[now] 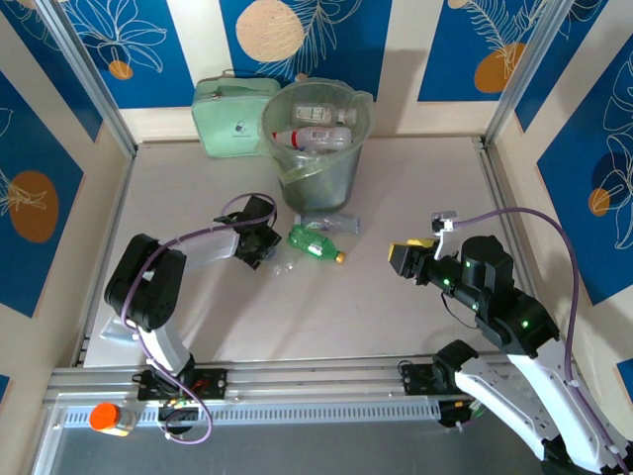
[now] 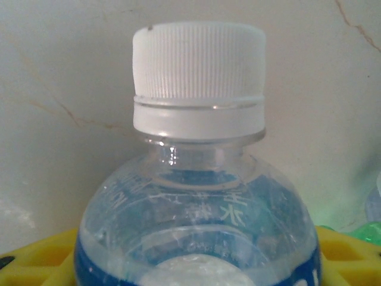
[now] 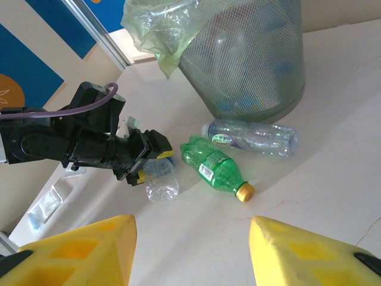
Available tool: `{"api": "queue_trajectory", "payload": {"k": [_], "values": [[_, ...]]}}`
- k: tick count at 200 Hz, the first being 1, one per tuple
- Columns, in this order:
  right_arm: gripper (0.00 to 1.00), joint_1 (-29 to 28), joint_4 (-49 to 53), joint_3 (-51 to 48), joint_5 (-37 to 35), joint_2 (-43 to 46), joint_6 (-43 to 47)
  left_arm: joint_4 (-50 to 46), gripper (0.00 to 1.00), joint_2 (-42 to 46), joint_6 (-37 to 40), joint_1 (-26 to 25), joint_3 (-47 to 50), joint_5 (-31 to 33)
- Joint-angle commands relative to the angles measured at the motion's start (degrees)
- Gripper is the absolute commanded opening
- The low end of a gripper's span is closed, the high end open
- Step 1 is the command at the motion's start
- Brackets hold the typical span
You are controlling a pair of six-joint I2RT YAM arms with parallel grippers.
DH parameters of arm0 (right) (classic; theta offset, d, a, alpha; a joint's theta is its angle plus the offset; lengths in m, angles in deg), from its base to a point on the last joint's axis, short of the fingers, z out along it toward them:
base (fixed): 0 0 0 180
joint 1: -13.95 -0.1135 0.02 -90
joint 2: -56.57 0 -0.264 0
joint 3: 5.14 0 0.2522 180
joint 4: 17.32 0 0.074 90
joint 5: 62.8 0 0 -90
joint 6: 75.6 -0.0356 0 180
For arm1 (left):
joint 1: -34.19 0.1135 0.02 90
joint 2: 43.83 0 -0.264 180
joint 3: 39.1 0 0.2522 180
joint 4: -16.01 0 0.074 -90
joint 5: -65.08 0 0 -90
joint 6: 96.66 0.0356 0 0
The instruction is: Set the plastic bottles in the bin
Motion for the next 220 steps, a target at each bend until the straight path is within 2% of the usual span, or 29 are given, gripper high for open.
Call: {"api": "queue_trajectory", "payload": {"k": [1,40,60,80,106,131,148,173,197,220], "values": [[0.52,0.3,1.3,2.2,1.5,1.1,-0.8,-0.3,0.60,4.5,2.2,-0.4,0.6,0.6],[0.53,0.3,2.2,3.9,2.5,1.0,-1.1,-1.9,0.59,16.3,8.5,-0.8,1.9,3.4],[0.53,0.3,1.9,4.1,3.4,0.8,-1.7,0.9,0.57,23.8,15.5,-1.3,3.9,3.2],[0.53,0.3,0.9,3.7,4.7,0.4,-2.6,13.0,0.57,31.7,25.8,-1.4,9.4,-4.3],[0.56,0.3,-1.2,3.1,8.5,-1.1,-3.7,32.5,0.58,41.1,31.4,-1.4,17.5,-17.0],[0.63,0.1,-4.4,2.6,14.6,-3.3,-4.5,46.9,0.58,41.6,29.4,-1.5,19.5,-30.8],[0.71,-0.1,-7.7,1.5,18.1,-4.6,-5.5,56.6,0.57,39.5,24.9,-2.1,20.6,-36.7],[0.84,-0.4,-12.1,1.4,24.5,-7.3,-6.3,67.4,0.56,36.9,20.2,-4.2,21.4,-39.6],[0.91,-1.0,-16.0,2.2,31.4,-11.5,-7.1,72.8,0.55,34.3,19.1,-7.6,20.1,-41.6],[0.96,-2.1,-19.6,2.5,32.8,-14.7,-7.3,75.8,0.54,32.3,18.7,-10.2,19.4,-41.7]]}}
